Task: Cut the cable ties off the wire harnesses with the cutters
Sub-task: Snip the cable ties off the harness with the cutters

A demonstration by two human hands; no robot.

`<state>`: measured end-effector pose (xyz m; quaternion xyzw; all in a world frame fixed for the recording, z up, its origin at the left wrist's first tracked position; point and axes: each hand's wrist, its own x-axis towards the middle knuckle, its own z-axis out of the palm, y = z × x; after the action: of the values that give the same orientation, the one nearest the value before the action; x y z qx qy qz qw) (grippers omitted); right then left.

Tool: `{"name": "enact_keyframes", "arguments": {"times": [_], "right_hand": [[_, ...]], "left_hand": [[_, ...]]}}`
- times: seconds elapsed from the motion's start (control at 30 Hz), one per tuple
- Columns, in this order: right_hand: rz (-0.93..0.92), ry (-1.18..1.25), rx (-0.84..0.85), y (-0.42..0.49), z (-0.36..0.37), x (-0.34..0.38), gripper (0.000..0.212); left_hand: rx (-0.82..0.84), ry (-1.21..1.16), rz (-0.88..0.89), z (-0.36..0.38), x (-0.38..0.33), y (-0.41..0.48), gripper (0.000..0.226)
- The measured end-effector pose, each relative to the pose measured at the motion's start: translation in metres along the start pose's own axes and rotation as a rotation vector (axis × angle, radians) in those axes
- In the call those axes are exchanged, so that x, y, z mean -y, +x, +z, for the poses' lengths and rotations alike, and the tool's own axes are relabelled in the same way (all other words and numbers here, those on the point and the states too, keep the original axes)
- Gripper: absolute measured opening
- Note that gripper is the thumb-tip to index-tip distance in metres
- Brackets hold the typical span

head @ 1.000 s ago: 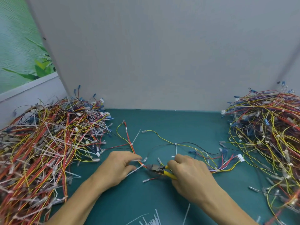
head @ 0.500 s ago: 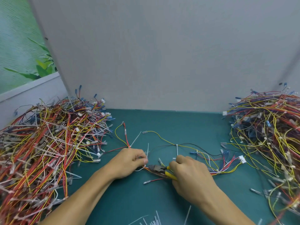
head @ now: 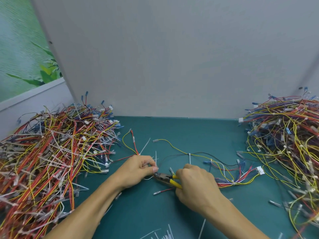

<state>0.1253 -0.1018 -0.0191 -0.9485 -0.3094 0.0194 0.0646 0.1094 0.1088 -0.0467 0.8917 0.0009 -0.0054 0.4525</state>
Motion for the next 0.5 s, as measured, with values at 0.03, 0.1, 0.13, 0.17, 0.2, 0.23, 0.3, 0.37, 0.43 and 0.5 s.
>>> {"name": "enact_keyframes", "arguments": {"times": [0.03, 0.1, 0.13, 0.17, 0.2, 0.23, 0.3, 0.37, 0.43, 0.5], "right_hand": [[0.003, -0.002, 0.002, 0.0008, 0.0002, 0.0011, 0.008], [0.008, -0.01, 0.002, 0.0021, 0.0, 0.0034, 0.012], [0.011, -0.013, 0.002, 0.0025, -0.0001, 0.004, 0.017], [0.014, -0.016, 0.004, 0.003, -0.0003, 0.0045, 0.019], [0.018, -0.014, 0.008, 0.003, -0.0007, 0.005, 0.02], [0.022, -0.009, 0.01, 0.0026, -0.0011, 0.0052, 0.018], [0.033, -0.002, 0.013, 0.0008, -0.0023, 0.0048, 0.01], [0.046, -0.008, 0.017, -0.0011, -0.003, 0.0032, 0.009], [0.052, -0.02, 0.019, -0.0019, -0.0032, 0.0017, 0.009], [0.051, -0.025, 0.023, -0.0014, -0.0034, 0.0017, 0.009]], "left_hand": [[-0.001, -0.004, -0.002, 0.0001, 0.0, 0.0, 0.02], [-0.001, -0.012, -0.006, 0.0, -0.0005, -0.0003, 0.02], [-0.002, -0.012, -0.007, -0.0002, -0.0009, -0.0004, 0.02], [-0.004, -0.012, -0.007, -0.0004, -0.0014, -0.0005, 0.021], [-0.005, -0.018, -0.009, -0.0007, -0.0016, -0.0007, 0.021], [-0.007, -0.037, -0.015, -0.0007, -0.0019, -0.0005, 0.021], [-0.012, -0.093, -0.034, -0.0005, -0.0022, -0.0003, 0.021], [-0.01, -0.133, -0.048, -0.0001, -0.0027, 0.0, 0.021], [0.0, -0.146, -0.05, 0.0004, -0.0032, 0.0, 0.02], [0.002, -0.14, -0.048, 0.0004, -0.0031, 0.0001, 0.02]]}}
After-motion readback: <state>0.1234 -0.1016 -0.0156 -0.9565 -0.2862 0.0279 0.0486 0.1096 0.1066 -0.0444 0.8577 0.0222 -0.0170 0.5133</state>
